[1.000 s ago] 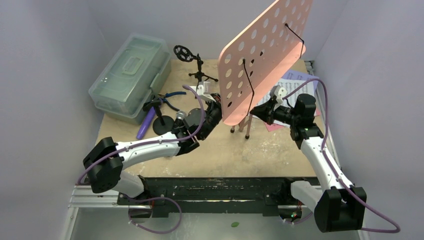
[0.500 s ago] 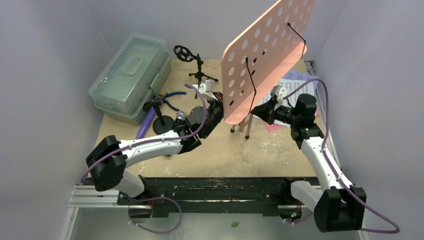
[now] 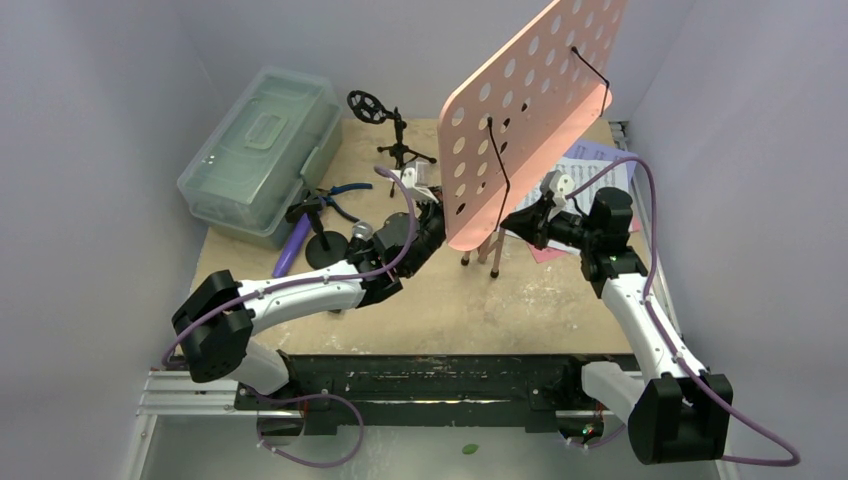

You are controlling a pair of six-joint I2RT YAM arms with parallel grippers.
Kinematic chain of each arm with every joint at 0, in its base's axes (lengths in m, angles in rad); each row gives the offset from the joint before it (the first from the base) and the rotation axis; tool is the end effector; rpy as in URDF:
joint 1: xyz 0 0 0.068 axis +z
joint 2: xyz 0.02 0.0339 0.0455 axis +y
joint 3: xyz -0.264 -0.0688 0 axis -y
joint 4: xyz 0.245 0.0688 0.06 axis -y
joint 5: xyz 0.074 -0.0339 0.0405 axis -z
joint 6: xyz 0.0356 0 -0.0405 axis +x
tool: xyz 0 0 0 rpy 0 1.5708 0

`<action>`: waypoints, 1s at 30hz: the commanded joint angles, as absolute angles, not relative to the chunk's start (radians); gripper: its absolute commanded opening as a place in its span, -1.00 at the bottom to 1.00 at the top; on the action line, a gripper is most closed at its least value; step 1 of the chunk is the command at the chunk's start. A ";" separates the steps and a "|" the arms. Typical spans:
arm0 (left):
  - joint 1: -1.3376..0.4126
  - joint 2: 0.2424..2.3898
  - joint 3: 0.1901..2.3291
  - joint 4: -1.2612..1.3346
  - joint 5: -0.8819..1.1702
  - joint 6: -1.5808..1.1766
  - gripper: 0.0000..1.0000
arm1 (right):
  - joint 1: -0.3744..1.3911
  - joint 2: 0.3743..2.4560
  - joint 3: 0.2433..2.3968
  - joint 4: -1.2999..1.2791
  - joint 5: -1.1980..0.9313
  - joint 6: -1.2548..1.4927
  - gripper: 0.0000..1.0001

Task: Pack up the instrument practice props
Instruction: Place the music stand at the center of the board.

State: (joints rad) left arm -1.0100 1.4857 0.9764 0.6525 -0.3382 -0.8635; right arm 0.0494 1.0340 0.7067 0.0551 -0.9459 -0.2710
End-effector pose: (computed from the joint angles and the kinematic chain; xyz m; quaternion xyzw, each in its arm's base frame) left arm 0.1947 -0.2877 0.3248 -0.0796 0.6530 -0.5350 0.5302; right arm 0.2259 0.0401 0.2929 -0.3850 0.6561 0.3011 0.5751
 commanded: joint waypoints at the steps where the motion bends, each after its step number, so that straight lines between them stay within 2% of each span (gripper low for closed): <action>1: -1.011 1.491 0.969 0.608 -0.280 -0.860 -1.00 | 0.048 1.075 0.675 -0.086 -0.899 -0.302 -1.00; 10: -1.011 1.520 0.986 0.690 -0.210 -0.857 -0.99 | 0.048 1.073 0.673 -0.086 -0.897 -0.303 -1.00; 19: -1.011 1.406 0.830 0.732 -0.294 -0.820 -0.95 | 0.048 1.072 0.675 -0.086 -0.901 -0.303 -1.00; 26: -1.011 1.367 0.802 0.789 -0.235 -0.744 -0.42 | 0.048 1.074 0.674 -0.086 -0.900 -0.303 -1.00; 30: -1.011 1.399 0.851 0.818 -0.174 -0.717 -0.23 | 0.048 1.074 0.674 -0.086 -0.899 -0.303 -1.00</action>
